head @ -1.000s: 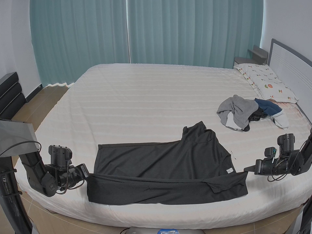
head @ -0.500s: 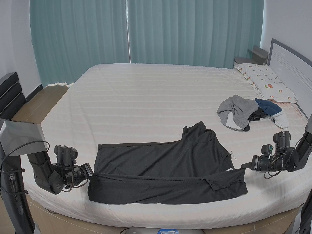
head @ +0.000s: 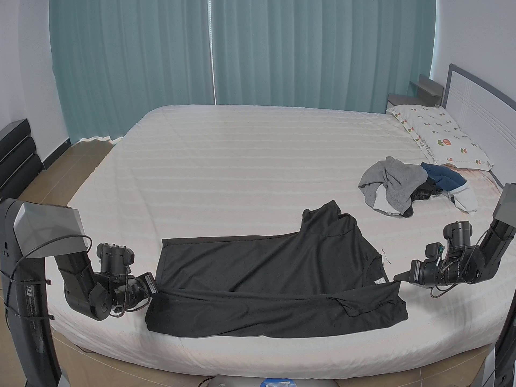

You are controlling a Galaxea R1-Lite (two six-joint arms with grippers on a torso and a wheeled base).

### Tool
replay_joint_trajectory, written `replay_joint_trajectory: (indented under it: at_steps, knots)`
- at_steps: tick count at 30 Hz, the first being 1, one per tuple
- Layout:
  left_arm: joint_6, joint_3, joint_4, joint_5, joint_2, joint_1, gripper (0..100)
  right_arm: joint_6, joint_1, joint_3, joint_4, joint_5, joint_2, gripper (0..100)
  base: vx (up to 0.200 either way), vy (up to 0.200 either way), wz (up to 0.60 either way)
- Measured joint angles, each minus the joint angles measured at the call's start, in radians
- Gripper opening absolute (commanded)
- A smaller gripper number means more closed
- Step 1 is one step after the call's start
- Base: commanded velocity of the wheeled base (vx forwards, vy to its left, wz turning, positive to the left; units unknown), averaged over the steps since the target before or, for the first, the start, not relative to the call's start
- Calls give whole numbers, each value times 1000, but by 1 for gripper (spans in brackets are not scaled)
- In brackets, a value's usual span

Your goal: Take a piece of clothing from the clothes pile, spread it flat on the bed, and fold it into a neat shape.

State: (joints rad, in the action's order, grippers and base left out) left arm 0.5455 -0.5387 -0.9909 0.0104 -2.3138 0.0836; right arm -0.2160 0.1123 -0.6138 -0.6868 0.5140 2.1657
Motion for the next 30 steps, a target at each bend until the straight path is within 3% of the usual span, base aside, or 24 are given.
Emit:
replay_joint_trajectory:
  at_steps: [6, 7, 15, 22, 26, 30]
  knots:
    - [1, -15, 0, 1, -23, 2, 100, 1, 0, -11, -32, 0, 45, 0, 0, 0, 0]
    - [1, -18, 0, 1, -27, 1, 100, 1, -1, -13, -47, 0, 55, 100, 0, 0, 0]
    - [42, -30, 0, 3, -40, 1, 100, -39, -1, -15, -79, 2, 95, 100, 0, 0, 0]
    - [112, -31, -1, -3, -36, -2, 100, -240, -19, 6, -163, -7, 73, 100, 0, 0, 0]
    - [152, -24, -25, -13, -22, -10, 100, -345, -71, 54, -196, -64, 26, 100, 0, 0, 0]
    - [168, 13, -97, -26, -7, -16, 100, -463, -157, 124, -207, -169, -14, 100, -50, 0, 0]
